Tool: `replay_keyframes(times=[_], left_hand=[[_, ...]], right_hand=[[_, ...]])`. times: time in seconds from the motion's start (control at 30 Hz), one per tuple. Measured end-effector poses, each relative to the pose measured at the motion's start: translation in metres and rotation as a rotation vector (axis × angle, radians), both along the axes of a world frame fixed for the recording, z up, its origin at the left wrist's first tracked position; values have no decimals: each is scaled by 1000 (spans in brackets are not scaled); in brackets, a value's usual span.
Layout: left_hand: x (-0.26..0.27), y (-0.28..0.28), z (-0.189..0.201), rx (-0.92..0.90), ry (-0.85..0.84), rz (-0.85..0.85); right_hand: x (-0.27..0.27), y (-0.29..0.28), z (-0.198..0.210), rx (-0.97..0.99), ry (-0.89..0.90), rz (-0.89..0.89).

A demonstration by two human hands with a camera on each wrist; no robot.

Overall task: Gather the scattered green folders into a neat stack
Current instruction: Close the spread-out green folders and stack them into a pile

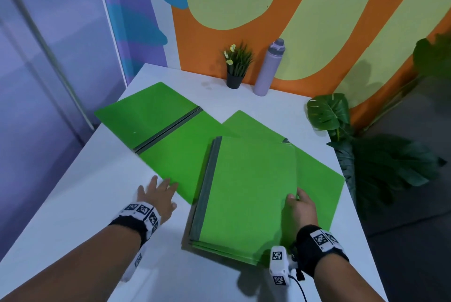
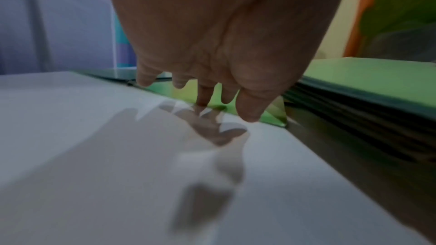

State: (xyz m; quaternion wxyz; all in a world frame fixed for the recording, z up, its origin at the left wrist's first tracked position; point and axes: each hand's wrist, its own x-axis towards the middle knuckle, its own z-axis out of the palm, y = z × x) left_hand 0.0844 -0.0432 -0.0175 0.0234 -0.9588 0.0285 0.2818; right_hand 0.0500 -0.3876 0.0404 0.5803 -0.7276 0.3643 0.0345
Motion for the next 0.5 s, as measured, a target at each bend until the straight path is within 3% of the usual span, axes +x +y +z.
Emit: replay_keyframes(times=[0.13, 0.2, 0.3, 0.4, 0.5], left_hand=[[-28, -13, 19, -38, 11, -108], [-39, -11, 22, -253, 16, -21], [-36, 1, 18, -440, -240, 158], [-16, 12, 10, -443, -356, 221], [-2, 15, 8, -310, -232, 216]], right_hand=[[4, -5, -4, -7, -25, 11], [3, -4, -6, -12, -30, 23], [0, 1, -7, -18, -32, 38], [-4, 6, -7, -15, -31, 38], [-7, 6, -5, -29, -30, 50]])
